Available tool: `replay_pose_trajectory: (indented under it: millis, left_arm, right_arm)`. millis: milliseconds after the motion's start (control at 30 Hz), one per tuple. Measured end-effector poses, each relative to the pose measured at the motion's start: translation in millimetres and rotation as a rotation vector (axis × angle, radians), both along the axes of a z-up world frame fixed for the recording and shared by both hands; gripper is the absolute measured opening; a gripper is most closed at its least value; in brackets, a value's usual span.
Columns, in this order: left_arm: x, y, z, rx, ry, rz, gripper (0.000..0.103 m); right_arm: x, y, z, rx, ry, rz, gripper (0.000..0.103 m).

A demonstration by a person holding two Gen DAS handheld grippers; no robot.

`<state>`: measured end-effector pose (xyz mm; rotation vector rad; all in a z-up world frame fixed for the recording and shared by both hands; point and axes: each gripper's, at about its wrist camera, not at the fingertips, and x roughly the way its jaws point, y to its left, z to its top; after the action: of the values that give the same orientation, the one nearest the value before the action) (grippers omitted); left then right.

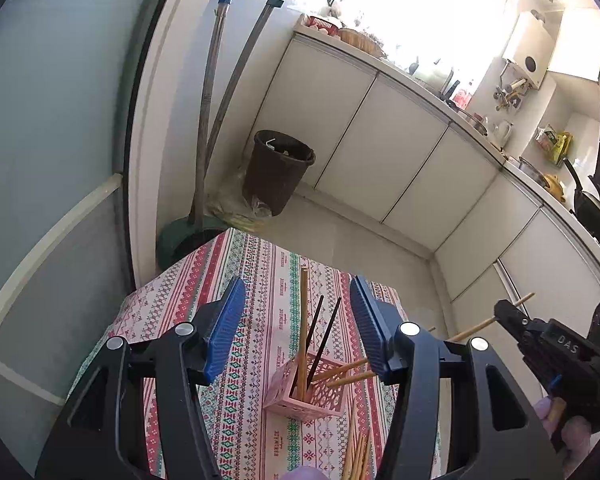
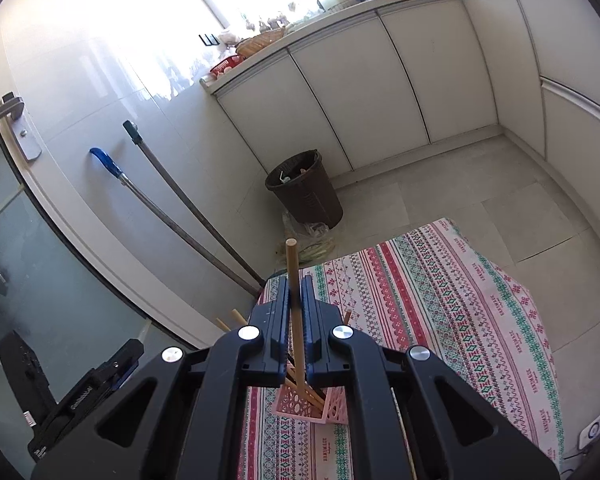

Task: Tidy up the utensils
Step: 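Open the right tool to drop its wooden chopstick into the pink basket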

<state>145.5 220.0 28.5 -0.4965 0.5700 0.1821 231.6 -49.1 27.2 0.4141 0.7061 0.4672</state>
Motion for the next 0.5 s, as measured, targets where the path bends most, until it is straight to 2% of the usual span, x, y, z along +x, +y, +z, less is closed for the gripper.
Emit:
replay_pose_trajectory:
  millis: [133, 200, 367, 500]
  left_arm:
    - [-1.9, -5.2, -0.1, 0.017, -0.001, -0.024, 0.051]
    - [-2.8, -9.7, 1.5, 0.030, -0.007, -0.038, 0.051]
    - [-3.9, -26.2, 3.0, 0.060, -0.011, -0.073, 0.053]
    - [-4.9, -41.8, 1.0, 0.103, -0.003, -0.083, 0.061]
  right_arm:
    - [5.4, 17.8, -16.0, -0.014, 0.013, 0.013, 0.014]
    - [2.2, 21.6, -15.1, -0.025, -0.001, 0.016, 0.018]
    - [-13.2, 22.4, -8.0, -0.090, -0.048, 0.014, 0.019]
    - [-24.6, 20.1, -9.6, -0.158, -0.066, 0.003, 0.031]
